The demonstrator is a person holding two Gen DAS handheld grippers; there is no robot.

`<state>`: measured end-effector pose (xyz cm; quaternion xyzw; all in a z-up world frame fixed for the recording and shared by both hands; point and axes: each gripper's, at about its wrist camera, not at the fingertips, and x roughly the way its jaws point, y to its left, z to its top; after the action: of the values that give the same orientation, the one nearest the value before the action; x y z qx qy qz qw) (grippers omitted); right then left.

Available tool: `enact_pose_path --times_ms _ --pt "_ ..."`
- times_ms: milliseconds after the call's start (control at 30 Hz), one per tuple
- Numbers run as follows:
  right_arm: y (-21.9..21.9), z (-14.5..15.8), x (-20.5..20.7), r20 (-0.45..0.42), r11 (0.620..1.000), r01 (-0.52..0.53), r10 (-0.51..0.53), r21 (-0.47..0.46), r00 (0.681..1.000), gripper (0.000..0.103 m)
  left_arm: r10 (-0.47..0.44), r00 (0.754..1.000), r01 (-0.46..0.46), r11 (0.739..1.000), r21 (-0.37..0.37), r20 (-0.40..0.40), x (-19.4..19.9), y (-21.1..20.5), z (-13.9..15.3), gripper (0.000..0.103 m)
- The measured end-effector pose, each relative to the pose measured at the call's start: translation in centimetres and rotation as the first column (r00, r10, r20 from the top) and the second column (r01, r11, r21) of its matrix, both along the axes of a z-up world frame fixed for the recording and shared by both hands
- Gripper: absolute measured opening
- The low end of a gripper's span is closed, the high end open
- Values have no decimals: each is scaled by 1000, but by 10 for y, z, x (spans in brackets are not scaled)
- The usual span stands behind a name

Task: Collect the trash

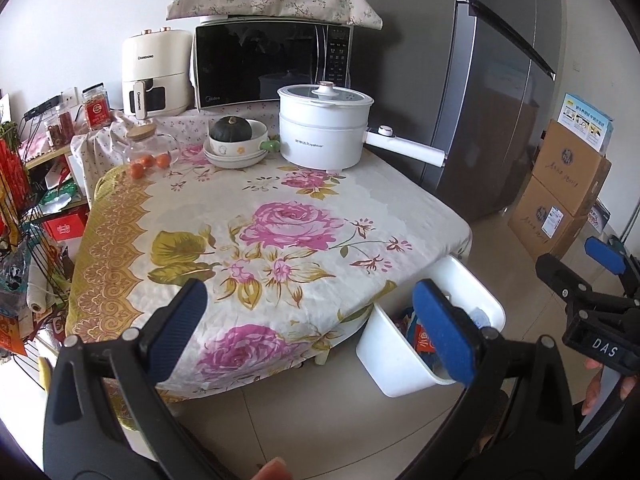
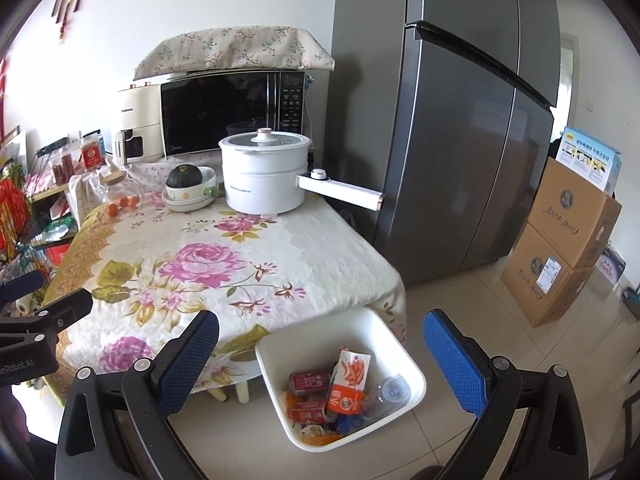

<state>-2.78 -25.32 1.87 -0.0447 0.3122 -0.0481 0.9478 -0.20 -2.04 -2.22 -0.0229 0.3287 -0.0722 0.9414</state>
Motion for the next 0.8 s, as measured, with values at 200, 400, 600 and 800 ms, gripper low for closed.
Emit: enact_pose_path --times_ms 200,400,600,800 --pt "-3 -9 6 -43 999 10 -8 37 999 103 -16 1000 16 1000 14 14 -4 -7 -1 102" --pt "1 -13 5 -49 1000 6 -5 21 999 103 -17 1000 16 1000 23 22 -6 -9 -3 102" --pt "2 -14 5 -46 1000 6 -5 10 999 103 -12 1000 11 1000 23 24 -6 -8 -2 102" --pt "2 -14 6 -45 1000 6 -6 12 999 103 -7 1000 6 1000 30 25 -7 -9 -2 102"
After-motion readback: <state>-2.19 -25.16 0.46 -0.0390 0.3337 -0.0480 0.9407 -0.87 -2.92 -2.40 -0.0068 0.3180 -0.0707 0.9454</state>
